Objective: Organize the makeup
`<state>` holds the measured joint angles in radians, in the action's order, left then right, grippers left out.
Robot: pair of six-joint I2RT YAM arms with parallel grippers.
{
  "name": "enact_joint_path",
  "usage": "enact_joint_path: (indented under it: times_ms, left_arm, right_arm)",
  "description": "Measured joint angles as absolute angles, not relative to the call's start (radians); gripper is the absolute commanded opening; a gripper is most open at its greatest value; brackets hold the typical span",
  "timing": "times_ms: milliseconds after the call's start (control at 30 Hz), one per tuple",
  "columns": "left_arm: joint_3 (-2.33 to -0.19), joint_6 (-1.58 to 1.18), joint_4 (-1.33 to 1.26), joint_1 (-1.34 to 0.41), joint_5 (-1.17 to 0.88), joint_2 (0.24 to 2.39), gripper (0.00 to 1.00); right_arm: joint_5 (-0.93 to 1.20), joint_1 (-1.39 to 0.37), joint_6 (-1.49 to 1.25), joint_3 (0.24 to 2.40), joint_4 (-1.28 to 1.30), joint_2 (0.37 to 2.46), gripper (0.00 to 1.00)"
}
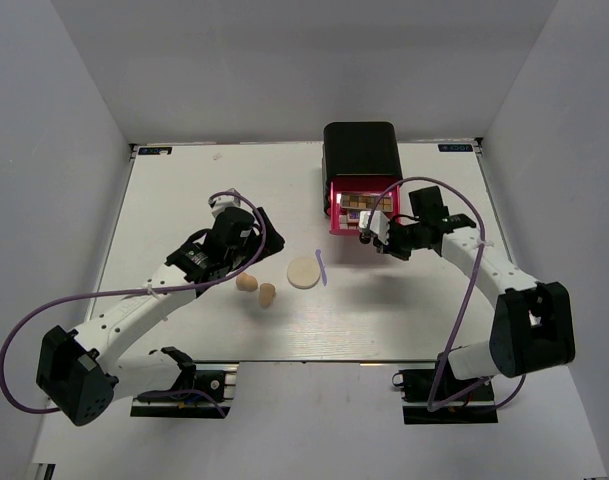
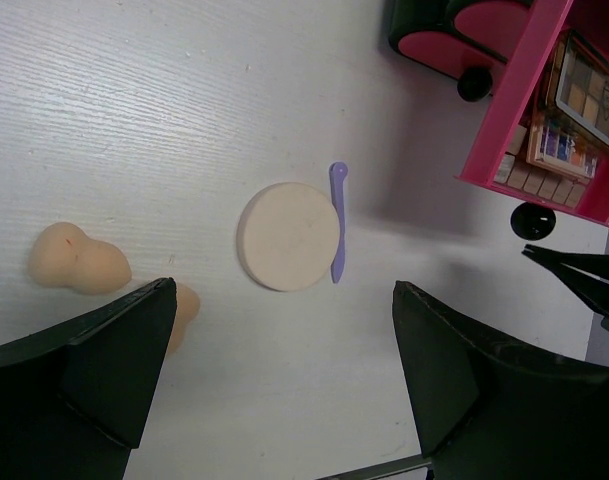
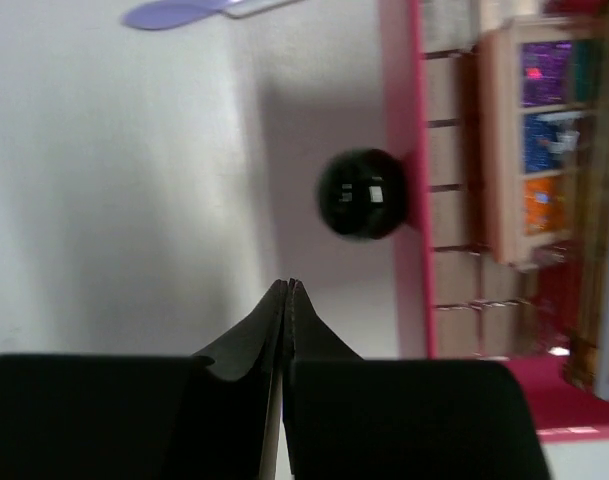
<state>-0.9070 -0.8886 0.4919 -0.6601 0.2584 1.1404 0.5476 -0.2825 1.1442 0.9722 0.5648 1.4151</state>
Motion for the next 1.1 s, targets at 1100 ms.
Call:
enact_joint_path:
  times_ms: [1100]
  left_arm:
    - [-0.907, -0.889, 0.488, -0.660, 0.247, 1.155, 0.98]
  right_arm:
    - [0.296, -0.349, 0.870, 1.039, 0.080, 1.510, 0.00]
